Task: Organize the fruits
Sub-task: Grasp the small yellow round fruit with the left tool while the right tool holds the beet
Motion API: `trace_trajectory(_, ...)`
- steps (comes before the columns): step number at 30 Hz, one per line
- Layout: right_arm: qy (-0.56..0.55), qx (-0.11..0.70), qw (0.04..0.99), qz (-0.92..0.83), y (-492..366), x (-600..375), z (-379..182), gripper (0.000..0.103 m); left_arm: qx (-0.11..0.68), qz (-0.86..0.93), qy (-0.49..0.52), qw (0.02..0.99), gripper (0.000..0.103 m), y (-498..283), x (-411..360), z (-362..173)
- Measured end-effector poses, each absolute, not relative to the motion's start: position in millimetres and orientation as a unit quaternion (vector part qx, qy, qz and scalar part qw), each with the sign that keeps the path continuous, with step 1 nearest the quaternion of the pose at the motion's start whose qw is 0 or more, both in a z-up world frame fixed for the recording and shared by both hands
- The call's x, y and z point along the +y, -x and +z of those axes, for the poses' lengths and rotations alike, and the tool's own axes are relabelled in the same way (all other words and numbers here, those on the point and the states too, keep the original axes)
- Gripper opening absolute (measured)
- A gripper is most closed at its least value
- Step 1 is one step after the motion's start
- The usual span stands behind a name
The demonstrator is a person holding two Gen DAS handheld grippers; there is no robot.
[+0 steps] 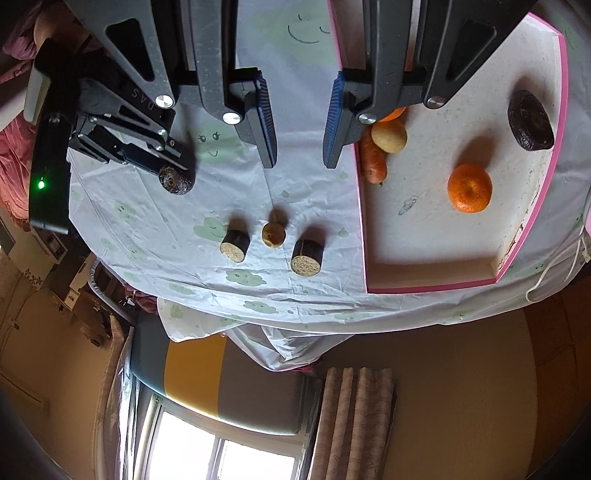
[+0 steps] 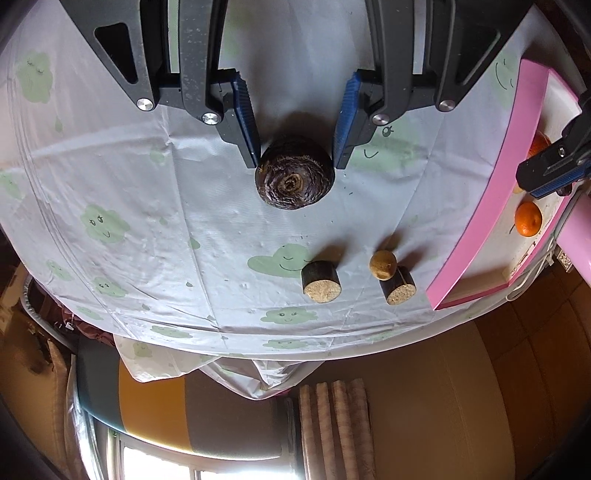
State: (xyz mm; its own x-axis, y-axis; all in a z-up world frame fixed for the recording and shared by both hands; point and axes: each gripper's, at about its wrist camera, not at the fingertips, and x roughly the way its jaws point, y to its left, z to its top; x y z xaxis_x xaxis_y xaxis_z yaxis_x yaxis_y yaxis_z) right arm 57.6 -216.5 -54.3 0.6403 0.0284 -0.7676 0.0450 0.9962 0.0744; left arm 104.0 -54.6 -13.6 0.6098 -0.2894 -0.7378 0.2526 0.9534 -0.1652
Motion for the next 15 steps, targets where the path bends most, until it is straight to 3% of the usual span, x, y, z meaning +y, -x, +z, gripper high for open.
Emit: trace_trajectory(15,-0.043,0.418,0.907,0.007,-54,-218,-58,0.04,0.454,-0.174,0.023,0.873,0.023,-192,-115,-29)
